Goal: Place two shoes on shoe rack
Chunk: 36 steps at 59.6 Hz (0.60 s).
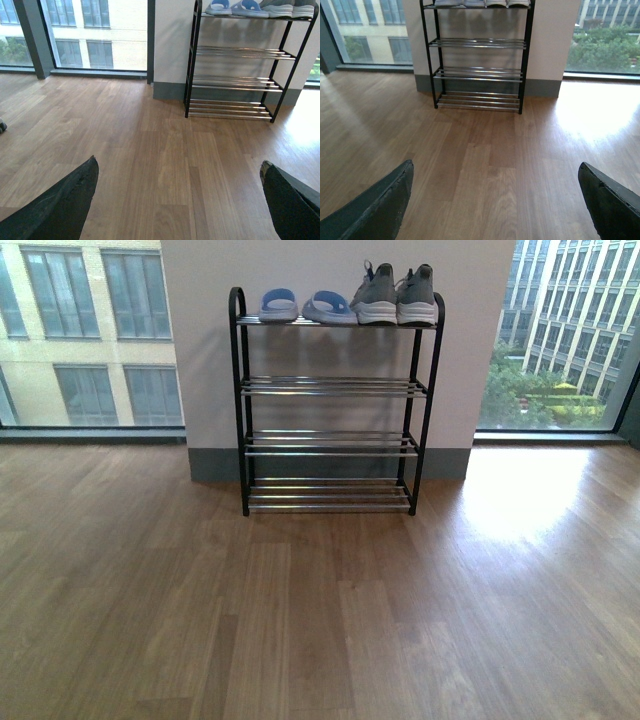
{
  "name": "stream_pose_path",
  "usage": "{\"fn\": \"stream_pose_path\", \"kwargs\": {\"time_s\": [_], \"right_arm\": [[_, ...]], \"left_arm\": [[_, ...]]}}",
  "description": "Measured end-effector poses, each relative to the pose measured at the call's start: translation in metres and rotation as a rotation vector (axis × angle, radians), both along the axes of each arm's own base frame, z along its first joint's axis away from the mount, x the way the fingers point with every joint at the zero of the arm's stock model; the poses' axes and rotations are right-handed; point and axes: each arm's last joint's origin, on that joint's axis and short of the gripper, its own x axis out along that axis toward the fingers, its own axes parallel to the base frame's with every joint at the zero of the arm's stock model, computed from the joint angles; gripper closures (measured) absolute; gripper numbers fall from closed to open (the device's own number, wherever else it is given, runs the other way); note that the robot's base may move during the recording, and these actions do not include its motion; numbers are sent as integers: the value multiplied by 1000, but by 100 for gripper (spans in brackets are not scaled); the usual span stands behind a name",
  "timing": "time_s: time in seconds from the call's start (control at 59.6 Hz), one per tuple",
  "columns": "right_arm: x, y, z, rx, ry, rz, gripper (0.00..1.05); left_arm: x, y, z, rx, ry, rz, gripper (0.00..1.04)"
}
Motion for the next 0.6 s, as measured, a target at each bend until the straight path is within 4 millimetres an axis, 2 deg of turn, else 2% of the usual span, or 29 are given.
{"fn": "stream_pose_path", "kwargs": {"time_s": [0.604], "right_arm": [[0, 0, 0, 0, 0, 0, 9]], "left_arm": [[0, 0, 0, 0, 0, 1, 9]]}}
